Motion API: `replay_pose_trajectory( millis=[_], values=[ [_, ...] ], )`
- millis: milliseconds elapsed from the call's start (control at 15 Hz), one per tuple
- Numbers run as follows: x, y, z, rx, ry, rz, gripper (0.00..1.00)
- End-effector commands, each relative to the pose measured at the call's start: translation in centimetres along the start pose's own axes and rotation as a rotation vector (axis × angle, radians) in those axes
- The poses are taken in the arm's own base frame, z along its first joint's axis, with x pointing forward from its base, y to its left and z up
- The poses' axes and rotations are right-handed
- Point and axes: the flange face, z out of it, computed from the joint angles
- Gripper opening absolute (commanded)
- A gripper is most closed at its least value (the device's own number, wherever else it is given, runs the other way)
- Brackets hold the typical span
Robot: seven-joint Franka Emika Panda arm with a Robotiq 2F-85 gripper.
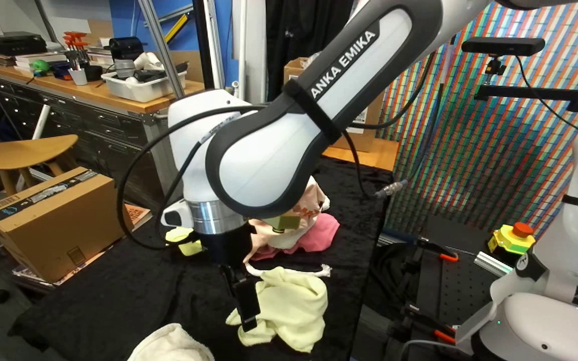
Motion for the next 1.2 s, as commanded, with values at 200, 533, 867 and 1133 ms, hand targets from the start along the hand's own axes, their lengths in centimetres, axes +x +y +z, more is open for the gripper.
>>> replay_pose_trajectory(
  millis=[200,533,867,1133],
  values=[
    [-3.1,1.0,3.9,-0.002,-0.104,-0.070,1.00],
    [-5.6,2.3,5.3,-0.096,-0.192,-0.100,1.00],
    [-6.3,2.7,5.2,-0.160,-0.220,-0.100,0.84],
    [-6.4,2.6,4.6,-0.184,-0.214,-0.088,0.50]
  ],
)
